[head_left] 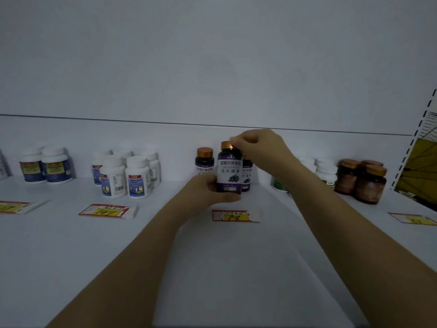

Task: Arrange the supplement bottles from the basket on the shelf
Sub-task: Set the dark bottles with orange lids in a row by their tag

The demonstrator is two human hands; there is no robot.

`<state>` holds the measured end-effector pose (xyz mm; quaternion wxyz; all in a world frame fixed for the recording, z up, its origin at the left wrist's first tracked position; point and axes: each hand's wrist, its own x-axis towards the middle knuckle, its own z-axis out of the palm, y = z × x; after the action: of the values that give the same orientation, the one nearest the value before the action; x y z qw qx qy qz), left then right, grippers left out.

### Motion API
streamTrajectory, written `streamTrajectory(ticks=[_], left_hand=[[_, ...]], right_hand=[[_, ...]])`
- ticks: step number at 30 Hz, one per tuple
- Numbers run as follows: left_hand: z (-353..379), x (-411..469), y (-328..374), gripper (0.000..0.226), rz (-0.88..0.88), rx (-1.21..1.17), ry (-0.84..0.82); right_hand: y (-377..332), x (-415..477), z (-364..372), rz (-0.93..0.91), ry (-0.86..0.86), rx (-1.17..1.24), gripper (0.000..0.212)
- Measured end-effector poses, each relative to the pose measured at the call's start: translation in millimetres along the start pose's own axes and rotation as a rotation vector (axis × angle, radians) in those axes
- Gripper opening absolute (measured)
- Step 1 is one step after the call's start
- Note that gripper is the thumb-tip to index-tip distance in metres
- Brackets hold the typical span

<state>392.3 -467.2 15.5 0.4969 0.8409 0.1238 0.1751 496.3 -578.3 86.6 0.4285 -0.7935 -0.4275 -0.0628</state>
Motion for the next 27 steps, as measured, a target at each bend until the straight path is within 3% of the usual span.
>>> streamTrajectory(ticks=[4,7,17,21,27], left_hand=[[-1.9,-0.5,0.4,0.026,-0.029,-0.078,-0.073],[-2.9,-0.9,-0.2,0.029,-0.043,-0.068,-0.091],[-0.9,-2.1,0.9,0.044,-0.033,-0.033,-0.033],[1.4,1.5,1.8,0.039,0.01,-0.02,0.002],[-0.8,-0.4,4.4,0.043,-0.003,-0.155,-0.052]], right_hand=[[25.0,-8.3,11.3,0.078,-0.003,0.459,0.017],[30.9,-8.8,13.9,0.104,-0.022,0.621,0.019],[32.6,-9.6,13.1,0.076,-0.032,0.635,0.017],[26.0,-6.5,17.9,0.108,-0.003,0.55,0.037],[27.9,-7.8,10.3,0.084,-0.029,0.762,0.027]])
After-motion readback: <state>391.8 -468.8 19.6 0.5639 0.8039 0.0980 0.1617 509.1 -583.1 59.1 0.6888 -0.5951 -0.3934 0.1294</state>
